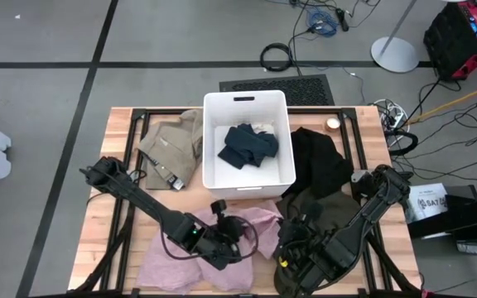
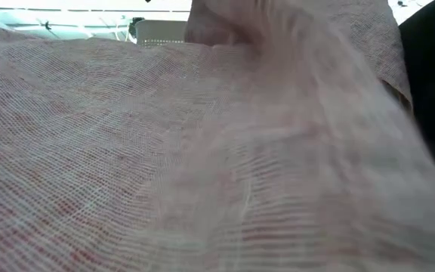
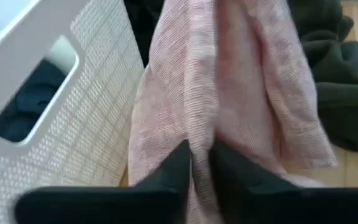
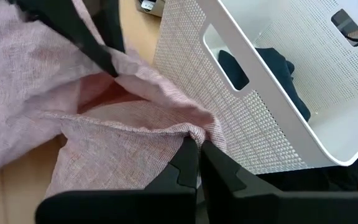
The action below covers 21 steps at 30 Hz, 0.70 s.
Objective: Sort clothes
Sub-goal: Put the pink polo shirt into the white laundry bin
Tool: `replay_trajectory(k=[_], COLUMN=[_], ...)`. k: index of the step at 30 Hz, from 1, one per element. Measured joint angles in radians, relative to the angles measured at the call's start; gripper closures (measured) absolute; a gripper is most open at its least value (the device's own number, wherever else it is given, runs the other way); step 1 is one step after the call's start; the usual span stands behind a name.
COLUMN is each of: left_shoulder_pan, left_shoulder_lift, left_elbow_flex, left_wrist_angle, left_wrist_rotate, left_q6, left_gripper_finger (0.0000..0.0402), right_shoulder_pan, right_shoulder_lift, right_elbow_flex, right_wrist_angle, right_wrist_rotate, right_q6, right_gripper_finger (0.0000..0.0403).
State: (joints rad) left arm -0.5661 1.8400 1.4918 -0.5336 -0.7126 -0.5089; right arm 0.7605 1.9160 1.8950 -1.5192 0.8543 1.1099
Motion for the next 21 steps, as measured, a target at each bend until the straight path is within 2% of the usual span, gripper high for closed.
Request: replay_trajectory(k=[2, 8, 13, 21], left_shoulder_pan=[-0.007, -0.026, -0.055, -0.097], left_shoulder_lift=[-0.001, -0.038, -0.103, -0.276], left_elbow_flex=[0.000, 0.007, 0.007, 0.008], left_wrist_angle=[0.000, -0.002, -0.003, 0.001], left_wrist_rotate=[-0.002, -0.007, -0.074, -0.131], left_q6=[0.042, 0.117, 0.136, 0.230], left_gripper_finger=[0.0388, 0.0394, 0.0396, 0.0398], right_shoulder_pan=[0.000, 0.000, -0.005, -0.069], right_shoulder_lift=[0.000, 0.000, 0.000, -0.002], right_elbow_flex=[0.000, 0.000, 0.000, 0.063], right_wrist_angle=[0.000, 0.004, 0.047, 0.284], right_wrist_rotate=[-0.001, -0.019, 0.002, 0.053], right_q6=[0.000, -0.008, -0.057, -0.419], right_gripper_finger=[0.0402, 0.0402, 0.0403, 0.0403])
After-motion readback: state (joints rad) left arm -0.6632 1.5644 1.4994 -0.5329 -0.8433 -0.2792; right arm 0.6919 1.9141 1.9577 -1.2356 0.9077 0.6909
